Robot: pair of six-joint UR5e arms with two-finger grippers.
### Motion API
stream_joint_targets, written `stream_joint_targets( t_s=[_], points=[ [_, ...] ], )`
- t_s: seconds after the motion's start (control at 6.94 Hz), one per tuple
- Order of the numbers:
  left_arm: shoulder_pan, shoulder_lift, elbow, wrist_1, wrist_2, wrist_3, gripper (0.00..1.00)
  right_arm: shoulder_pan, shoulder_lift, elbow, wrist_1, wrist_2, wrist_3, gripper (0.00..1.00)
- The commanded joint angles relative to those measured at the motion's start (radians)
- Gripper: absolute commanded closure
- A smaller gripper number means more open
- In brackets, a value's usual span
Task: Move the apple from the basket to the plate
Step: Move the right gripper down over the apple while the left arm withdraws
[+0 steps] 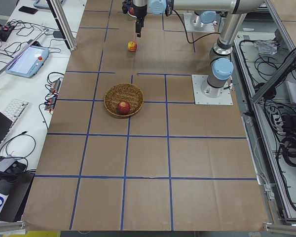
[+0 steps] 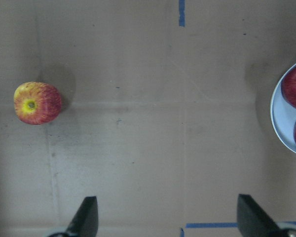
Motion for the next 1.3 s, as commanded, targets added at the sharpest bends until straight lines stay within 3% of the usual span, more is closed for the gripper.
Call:
stream_joint_targets(
  t_s=[0.0,0.43,0.86,1.01,1.15],
  points=[
    [0.020,0.057,-0.076,-0.008,0.002,0.015,0.01,0.108,0.109,-0.040,-0.086,0.001,0.140,0.00],
    [0.020,0.061,-0.088,-0.004,0.006,0.013,0.01,0.230,0.280,-0.081,-0.238,-0.009,0.293,0.00],
    [0.020,0.061,-0.088,-0.004,0.012,0.015,0.01,0.251,0.393,-0.071,-0.365,-0.008,0.314,0.00],
    [0.020,0.061,-0.081,-0.002,0.107,0.016,0.01,0.257,0.429,-0.071,-0.401,-0.009,0.314,0.00],
    [0.019,0.063,-0.081,-0.002,0.143,0.012,0.01,0.279,0.469,-0.070,-0.445,-0.011,0.321,0.00]
  ],
)
